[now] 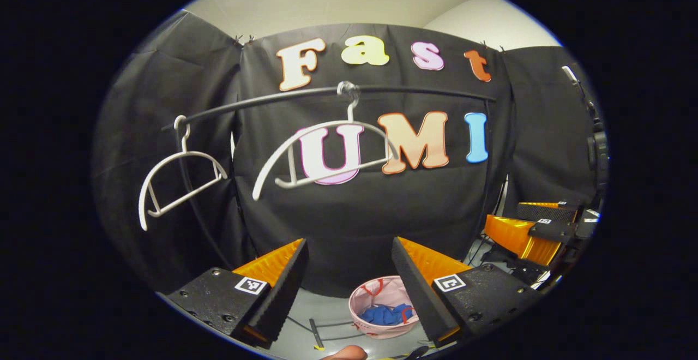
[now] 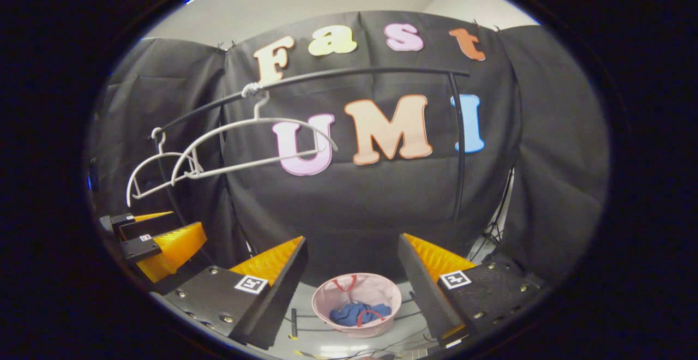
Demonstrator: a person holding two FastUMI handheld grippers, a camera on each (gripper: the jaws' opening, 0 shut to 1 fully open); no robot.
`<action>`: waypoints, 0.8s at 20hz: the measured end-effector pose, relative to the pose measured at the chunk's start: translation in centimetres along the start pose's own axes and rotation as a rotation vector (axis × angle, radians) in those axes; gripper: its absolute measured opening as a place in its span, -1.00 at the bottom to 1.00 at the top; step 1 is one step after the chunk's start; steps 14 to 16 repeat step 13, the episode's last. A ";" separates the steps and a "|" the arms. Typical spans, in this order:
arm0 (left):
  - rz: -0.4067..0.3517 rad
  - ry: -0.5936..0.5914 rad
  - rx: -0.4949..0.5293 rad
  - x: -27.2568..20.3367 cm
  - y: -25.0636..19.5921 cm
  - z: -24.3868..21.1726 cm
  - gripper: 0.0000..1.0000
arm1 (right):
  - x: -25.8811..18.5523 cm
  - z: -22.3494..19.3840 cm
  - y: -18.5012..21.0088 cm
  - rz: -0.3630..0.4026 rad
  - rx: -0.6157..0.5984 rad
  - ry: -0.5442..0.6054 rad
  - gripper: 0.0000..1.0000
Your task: Grasp the clothes on the hanger with both hands and then place them into the laundry hamper below.
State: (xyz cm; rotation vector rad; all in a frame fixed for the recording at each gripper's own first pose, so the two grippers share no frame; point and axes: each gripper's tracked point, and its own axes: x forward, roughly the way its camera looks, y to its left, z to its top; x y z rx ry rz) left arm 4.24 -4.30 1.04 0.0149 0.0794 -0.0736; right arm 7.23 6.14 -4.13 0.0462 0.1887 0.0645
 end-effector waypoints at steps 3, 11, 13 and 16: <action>0.016 -0.085 0.015 -0.6 0.4 3.0 0.93 | -0.9 2.3 0.4 0.028 0.025 -0.048 0.94; 0.040 -0.183 0.083 -2.1 0.6 5.1 0.92 | -1.7 3.2 -4.7 -0.033 -0.018 -0.125 0.98; 0.036 -0.166 0.084 -2.4 0.5 4.0 0.91 | -2.1 2.6 -4.6 -0.010 -0.043 -0.133 0.98; 0.036 -0.166 0.084 -2.4 0.5 4.0 0.91 | -2.1 2.6 -4.6 -0.010 -0.043 -0.133 0.98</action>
